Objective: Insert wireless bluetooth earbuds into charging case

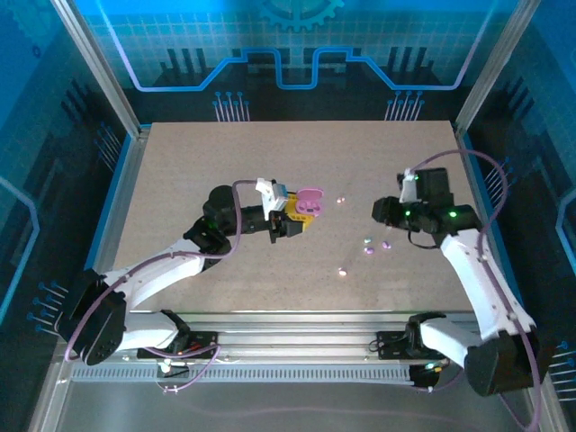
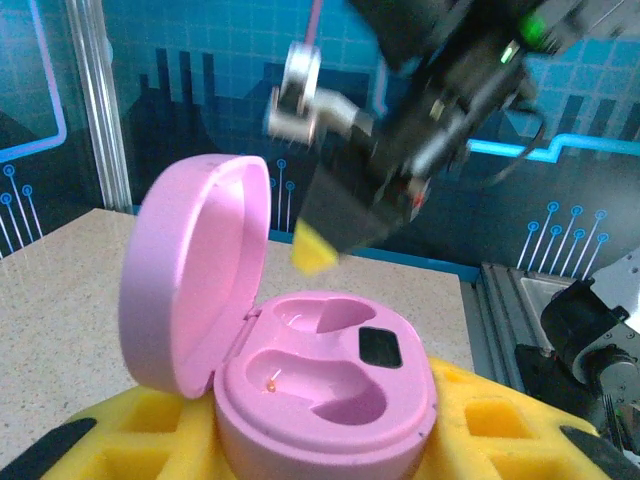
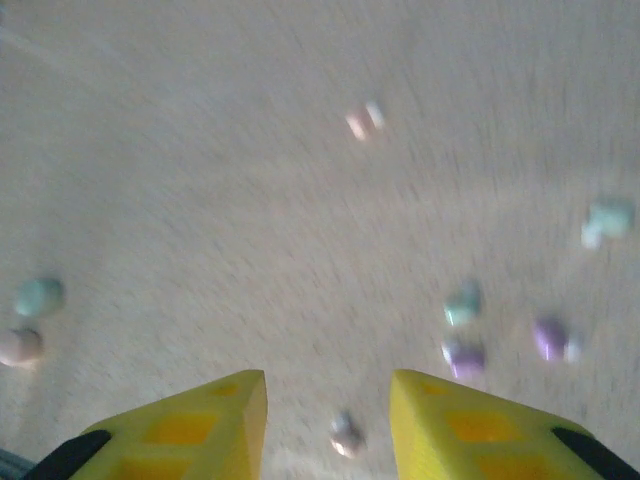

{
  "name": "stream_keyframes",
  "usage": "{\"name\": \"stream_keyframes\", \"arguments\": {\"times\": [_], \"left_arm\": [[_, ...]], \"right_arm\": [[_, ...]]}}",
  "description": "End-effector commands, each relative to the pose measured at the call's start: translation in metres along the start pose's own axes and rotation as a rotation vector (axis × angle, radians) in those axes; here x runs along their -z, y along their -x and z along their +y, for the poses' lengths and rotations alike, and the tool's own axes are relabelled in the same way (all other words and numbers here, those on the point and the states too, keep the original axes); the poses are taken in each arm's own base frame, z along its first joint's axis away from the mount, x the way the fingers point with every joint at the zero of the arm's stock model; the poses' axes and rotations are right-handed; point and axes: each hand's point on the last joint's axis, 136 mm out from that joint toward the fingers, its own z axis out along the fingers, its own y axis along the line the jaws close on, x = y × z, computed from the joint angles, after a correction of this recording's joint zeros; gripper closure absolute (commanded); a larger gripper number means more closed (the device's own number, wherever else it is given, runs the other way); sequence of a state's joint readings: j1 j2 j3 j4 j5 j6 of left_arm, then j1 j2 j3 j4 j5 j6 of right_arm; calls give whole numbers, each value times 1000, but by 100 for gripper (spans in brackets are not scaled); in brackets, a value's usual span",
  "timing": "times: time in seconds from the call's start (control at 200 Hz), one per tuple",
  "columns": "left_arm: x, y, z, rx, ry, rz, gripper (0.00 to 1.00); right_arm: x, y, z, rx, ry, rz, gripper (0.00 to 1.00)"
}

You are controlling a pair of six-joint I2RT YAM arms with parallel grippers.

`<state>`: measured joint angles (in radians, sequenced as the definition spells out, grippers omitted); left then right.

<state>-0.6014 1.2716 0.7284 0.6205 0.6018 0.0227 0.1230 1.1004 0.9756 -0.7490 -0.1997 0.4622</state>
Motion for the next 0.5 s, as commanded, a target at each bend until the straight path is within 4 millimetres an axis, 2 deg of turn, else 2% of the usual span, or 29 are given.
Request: {"name": "stream_keyframes", "arguments": {"times": [0.0,0.03,0.05,0.1,0.205,0.3,0.4,0.49], "left_arm": [[6,24,-4,-41,10,-75,66],[6,25,-4,-40,10,-74,66],[6,25,-4,-42,10,-75,66],[6,26,-4,-44,8,-74,66],[5,25,-4,-42,5,-67,66],[4,26,-4,-42,3,-73,66],[5,28,-5,-38,-1,-72,66],[6,27,-6,-44,0,-64,66]], "right_arm": [[-19,-37,-34,-166,-117,118,62],[-22,-38,-40,-178,-147,119,61],[-27,-49,-49,-192,-176,142,61],[-32,-56,-58,-209,-208,150,60],[-44,-65,-69,-250,-238,165,59],[-59,-74,-70,-261,-217,224,59],[-64,-75,-77,-248,-263,256,59],[-65,-68,-86,-238,-291,228,56]]}}
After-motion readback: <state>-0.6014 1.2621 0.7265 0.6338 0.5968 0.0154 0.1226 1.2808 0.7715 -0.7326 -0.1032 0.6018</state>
